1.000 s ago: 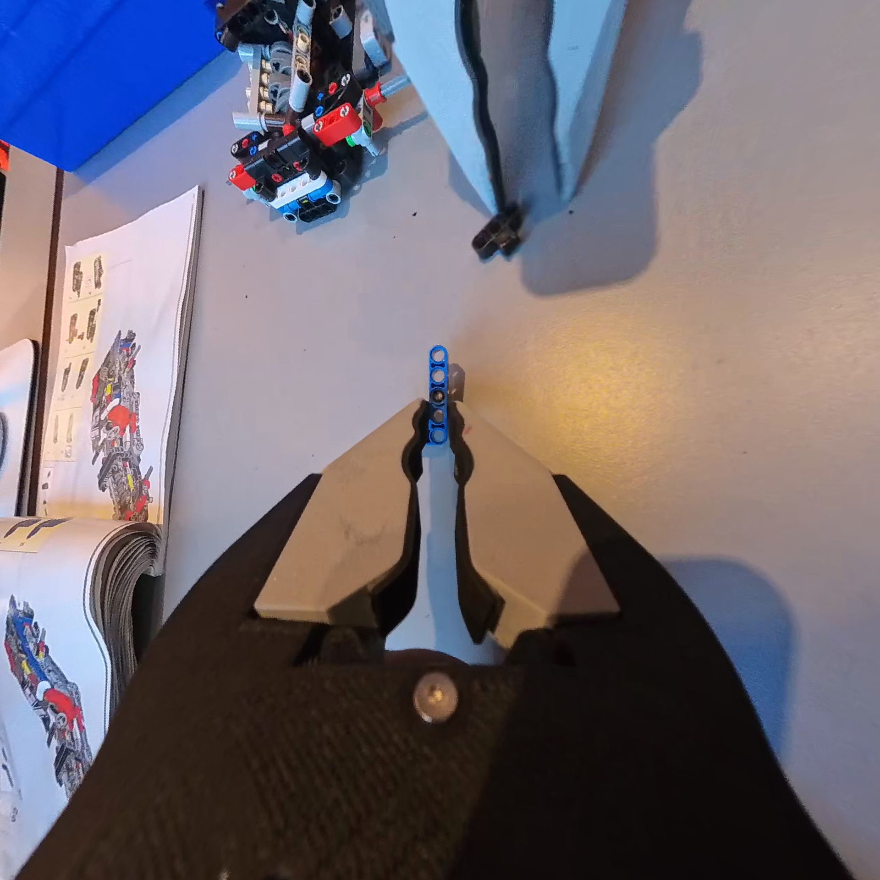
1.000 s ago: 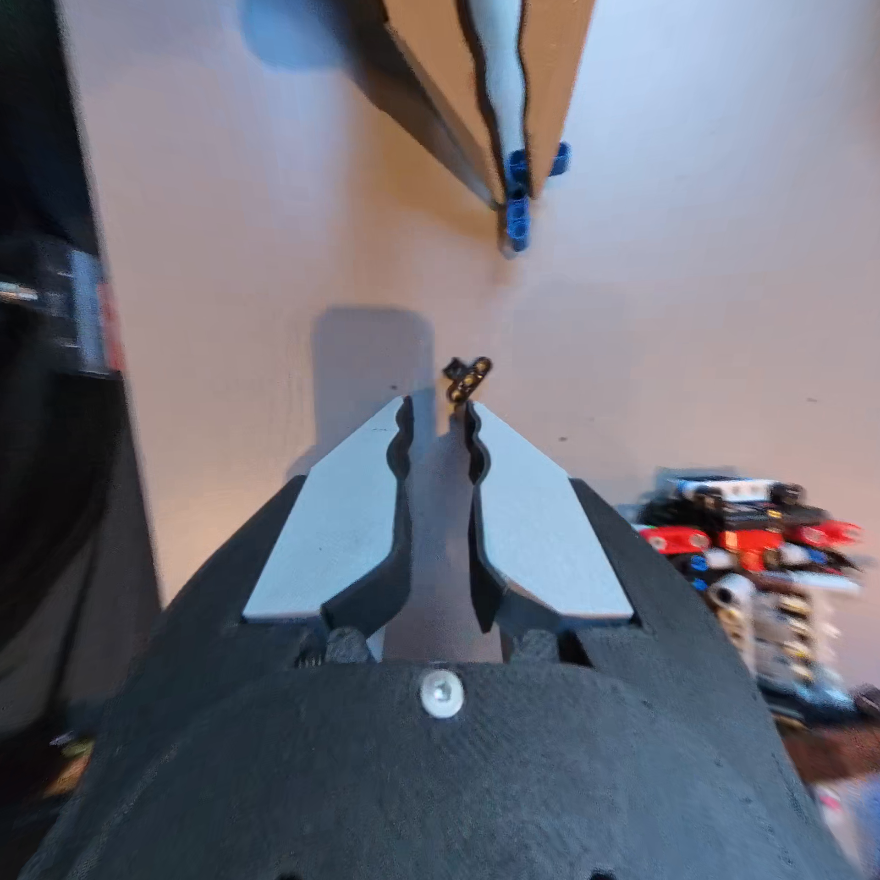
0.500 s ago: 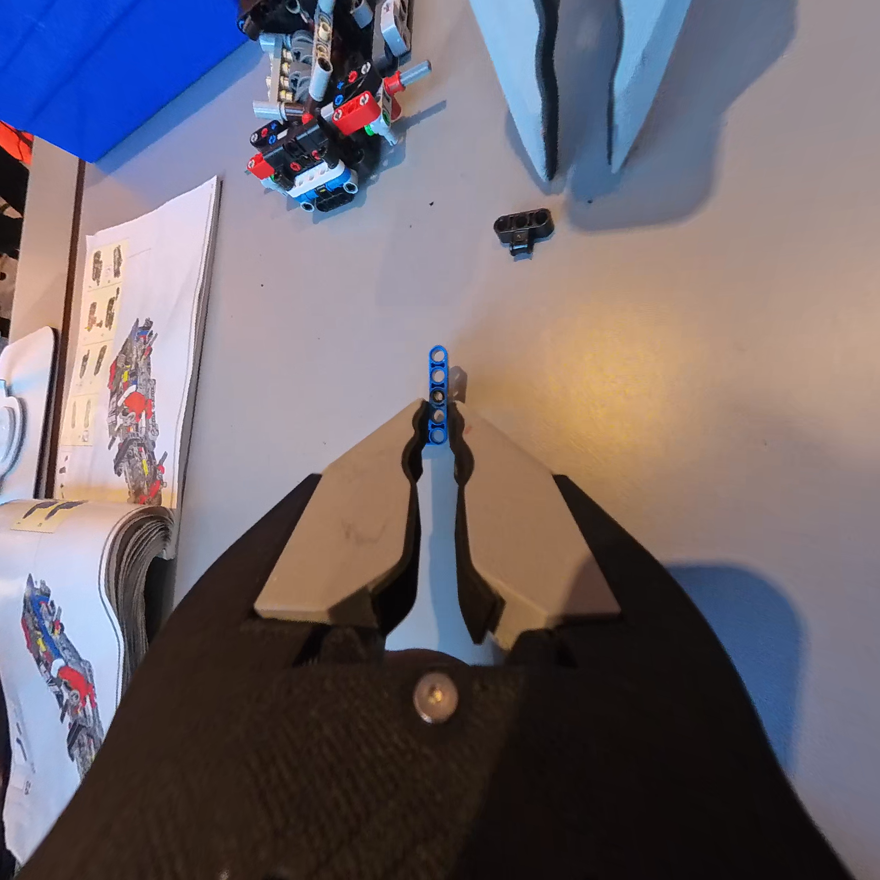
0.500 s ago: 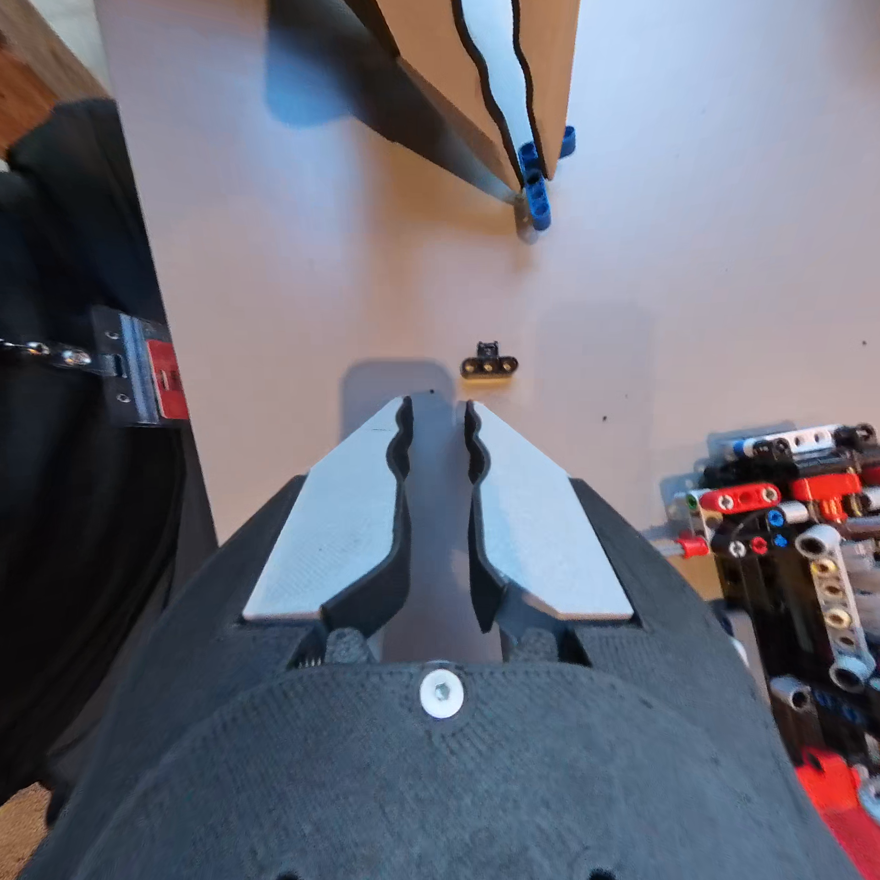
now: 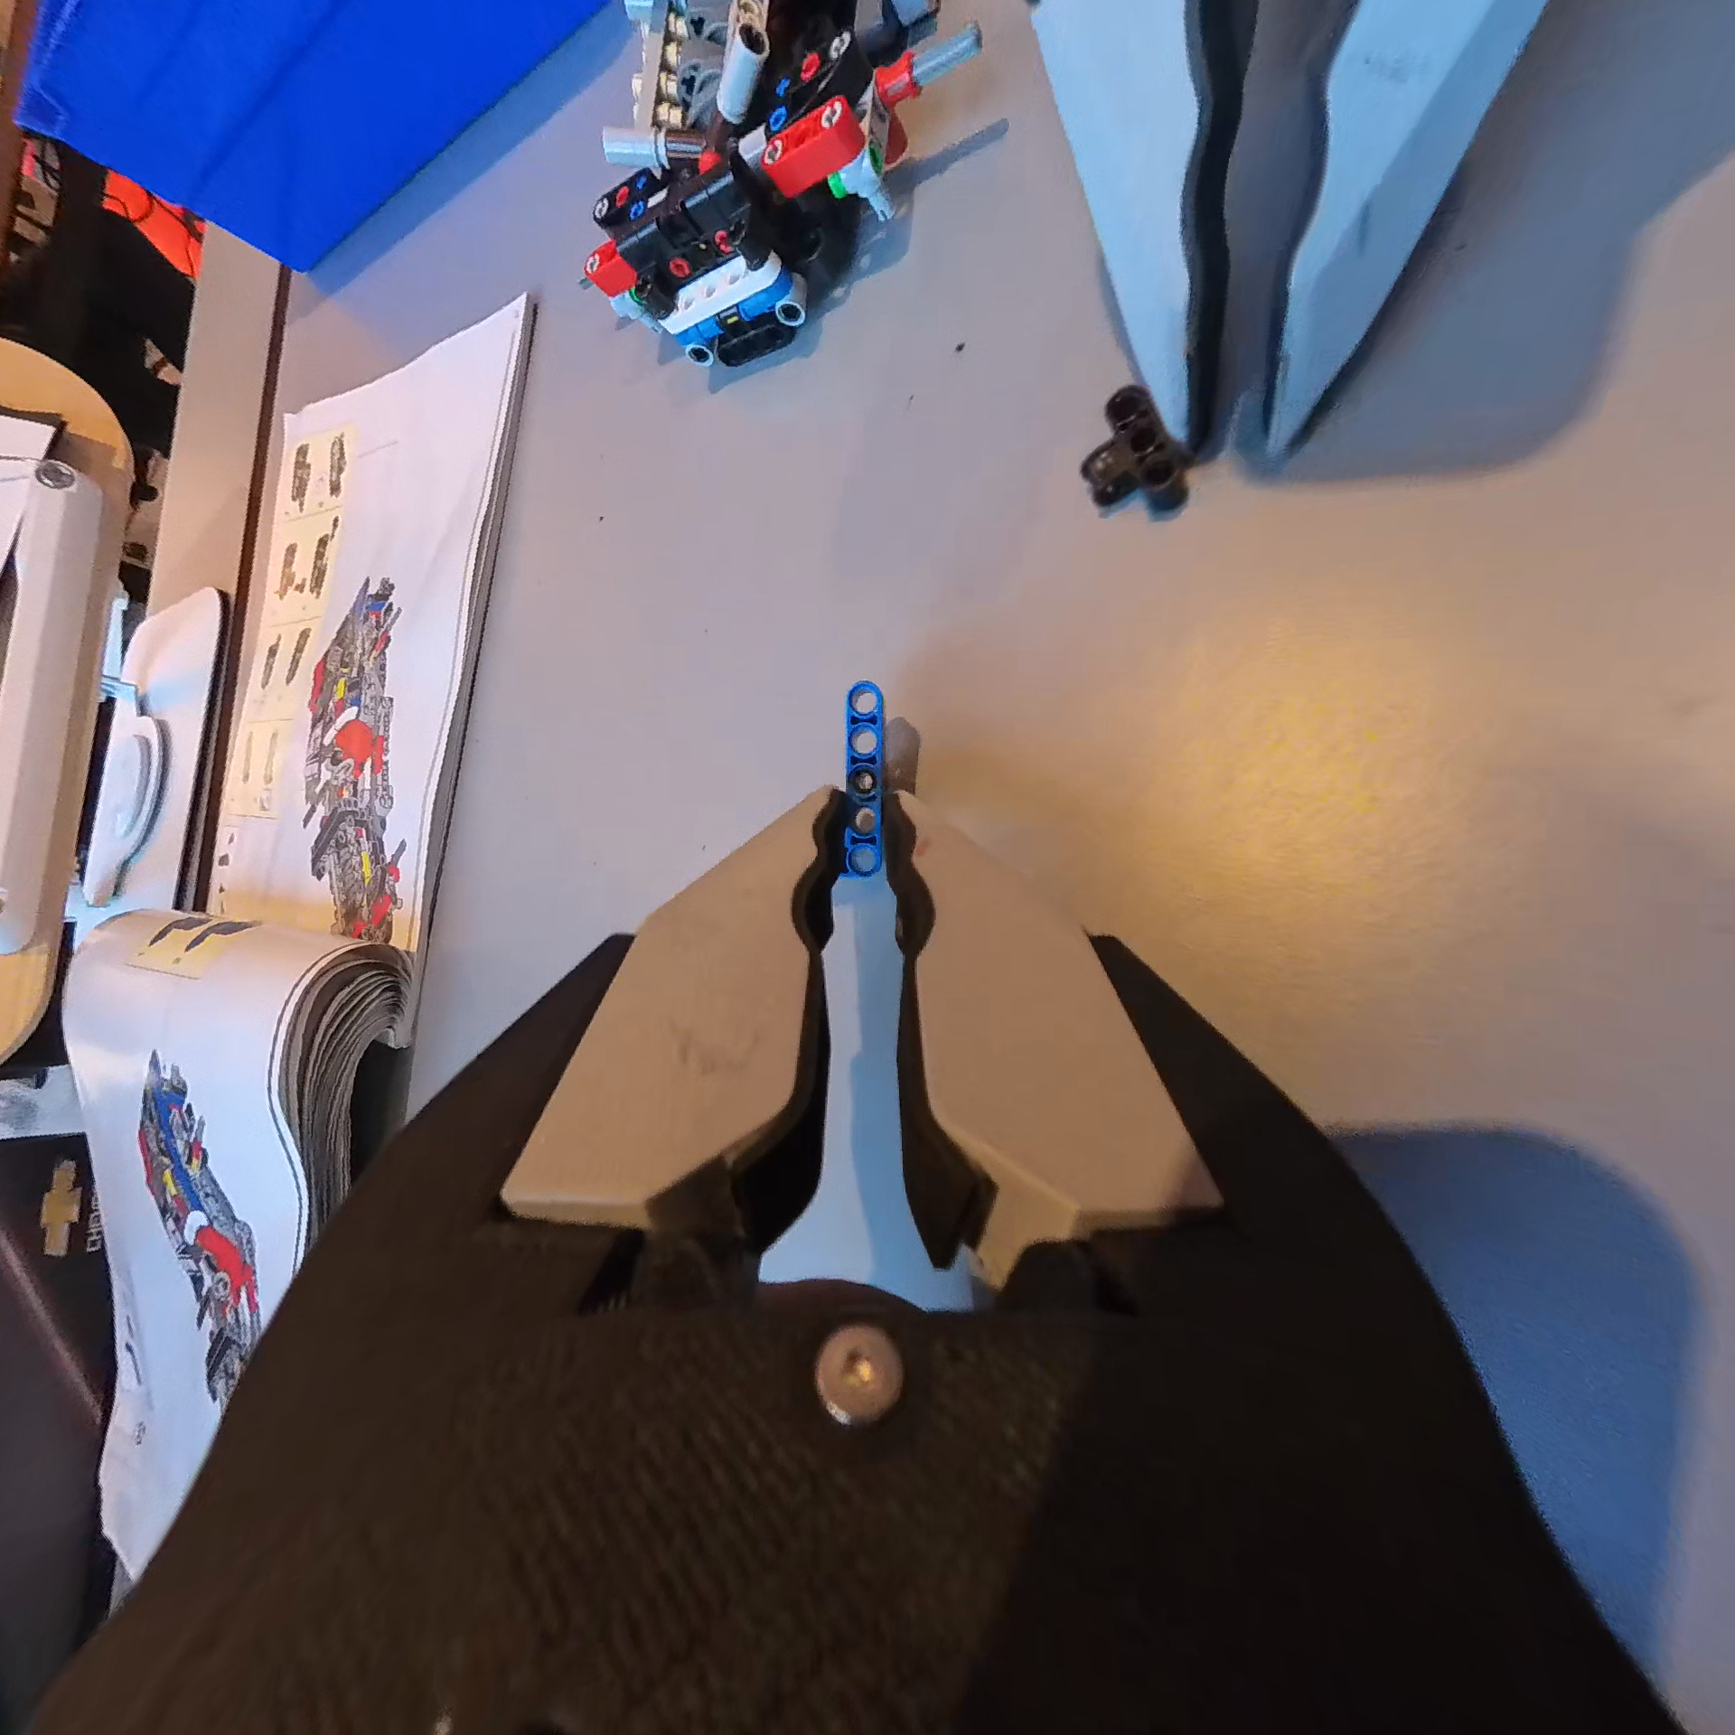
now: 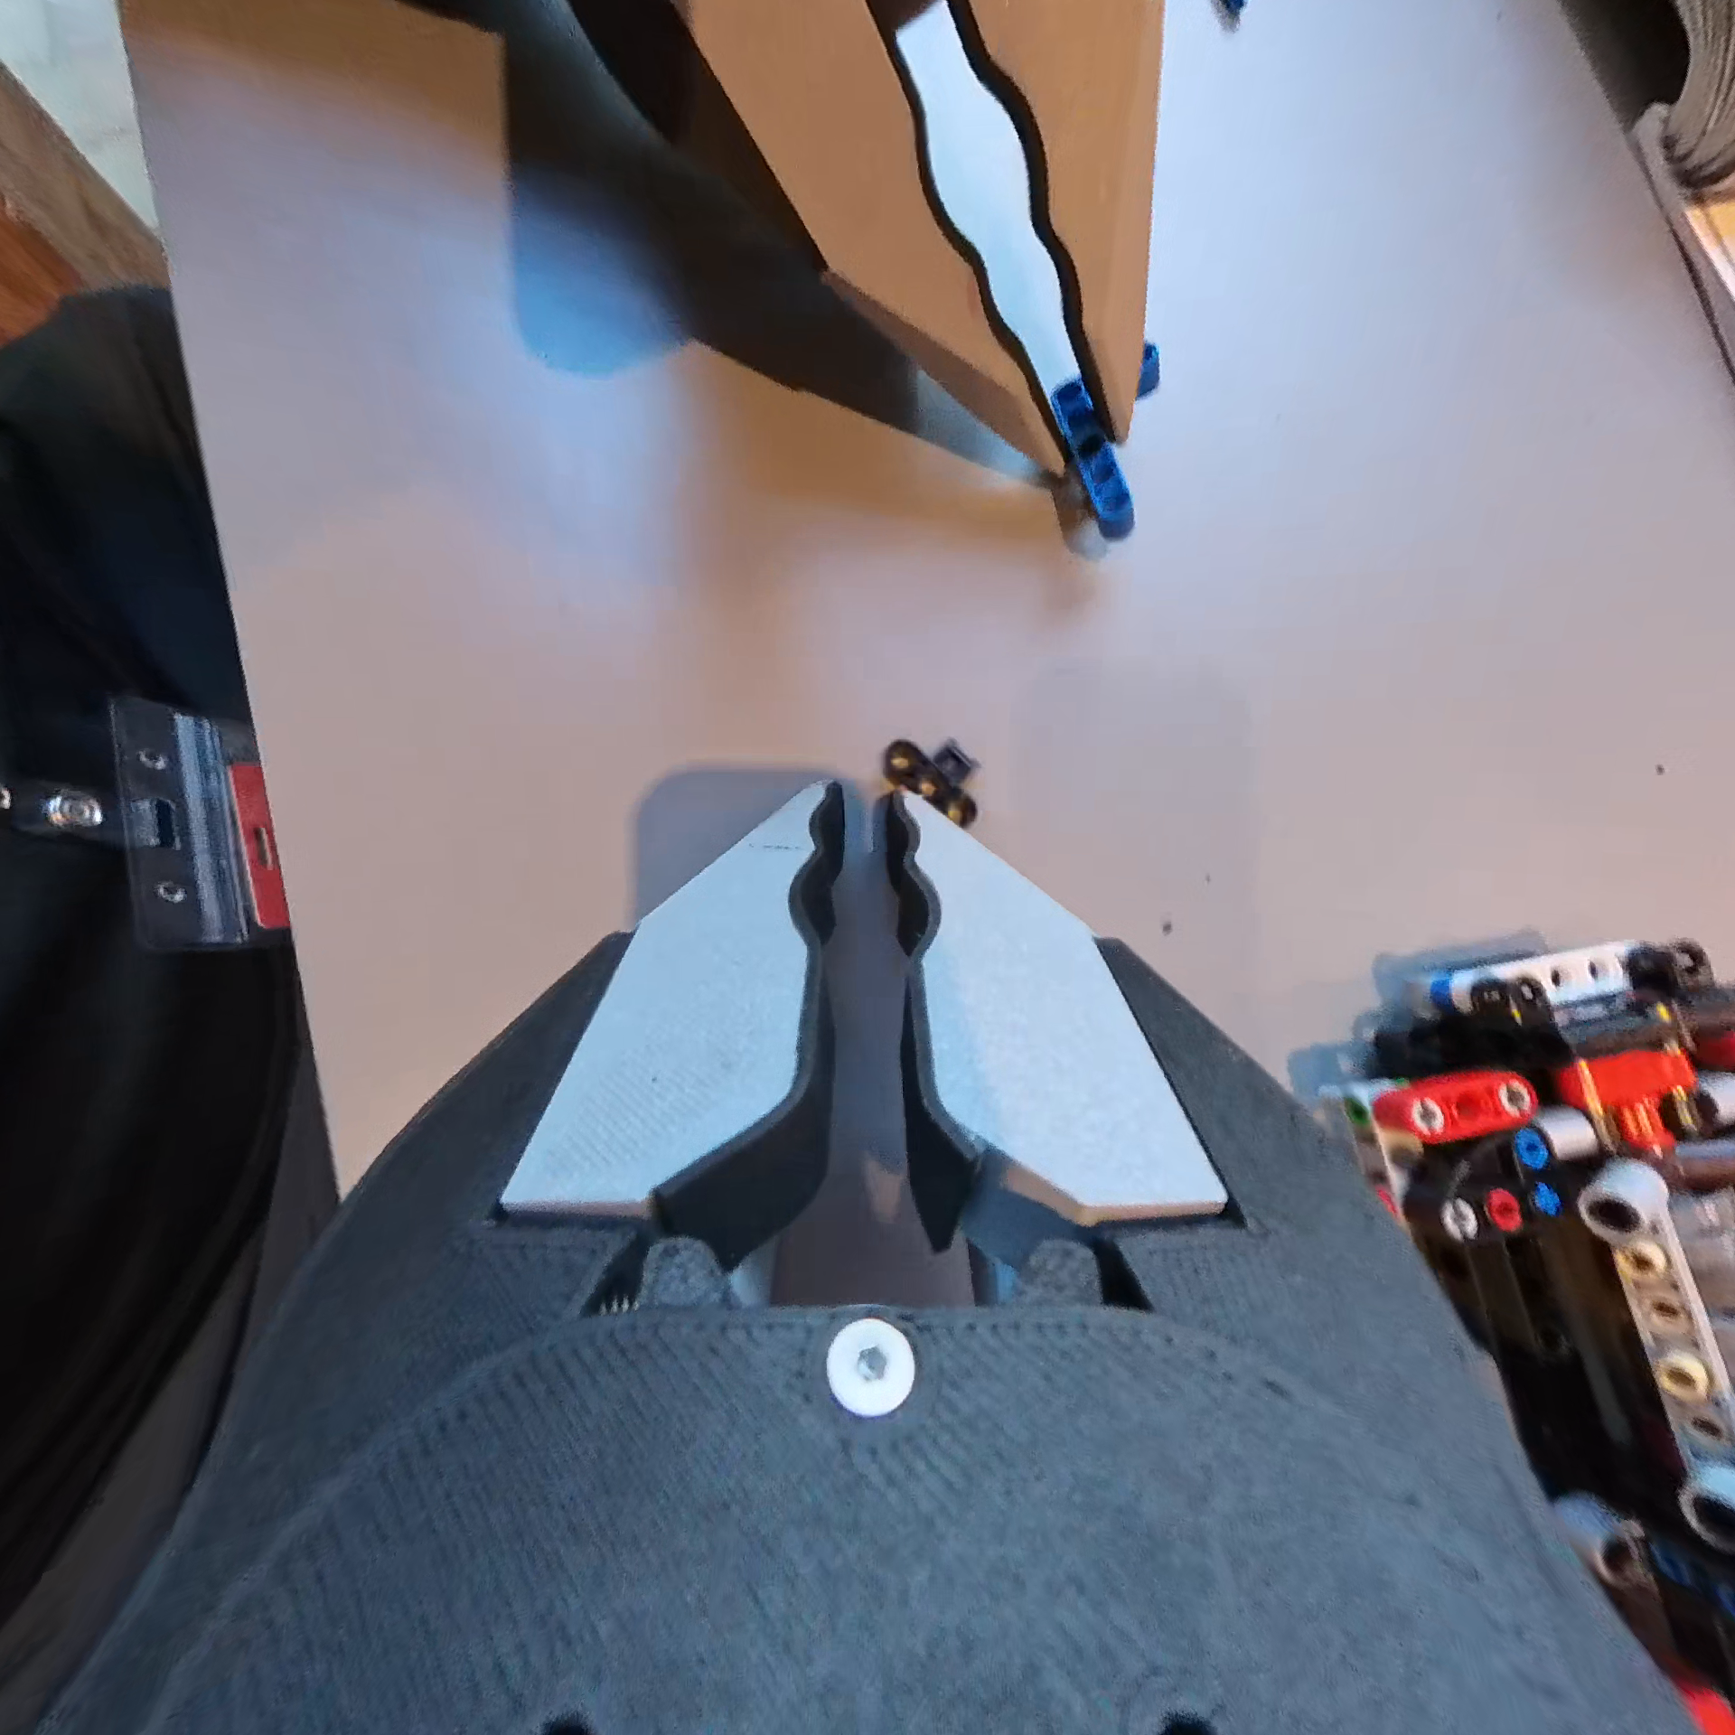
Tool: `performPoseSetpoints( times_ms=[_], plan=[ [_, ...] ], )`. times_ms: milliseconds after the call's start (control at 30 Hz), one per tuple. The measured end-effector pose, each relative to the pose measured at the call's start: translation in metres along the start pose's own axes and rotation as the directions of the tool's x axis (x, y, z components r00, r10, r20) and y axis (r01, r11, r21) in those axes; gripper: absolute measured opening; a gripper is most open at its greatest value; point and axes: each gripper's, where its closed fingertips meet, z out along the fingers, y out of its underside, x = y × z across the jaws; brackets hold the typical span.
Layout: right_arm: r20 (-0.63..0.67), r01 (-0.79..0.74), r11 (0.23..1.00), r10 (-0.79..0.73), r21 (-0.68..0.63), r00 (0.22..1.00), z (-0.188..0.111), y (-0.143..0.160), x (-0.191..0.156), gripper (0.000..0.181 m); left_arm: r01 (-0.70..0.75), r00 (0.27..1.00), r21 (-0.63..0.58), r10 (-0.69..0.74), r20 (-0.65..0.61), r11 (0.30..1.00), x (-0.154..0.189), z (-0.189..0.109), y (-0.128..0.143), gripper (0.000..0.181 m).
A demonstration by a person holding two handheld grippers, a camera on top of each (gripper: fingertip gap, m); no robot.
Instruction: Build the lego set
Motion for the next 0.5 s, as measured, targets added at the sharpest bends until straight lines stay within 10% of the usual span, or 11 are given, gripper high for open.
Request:
performPoseSetpoints(
  times_ms=[500],
  plan=[
    [-0.009,0.060,0.997,-0.060,0.044,0.998,-0.032,0.010,0.026,0.024,0.021,1.000,0.007,-0.021,0.021,1.000,-0.005,0.000,0.002,0.005]
  ],
)
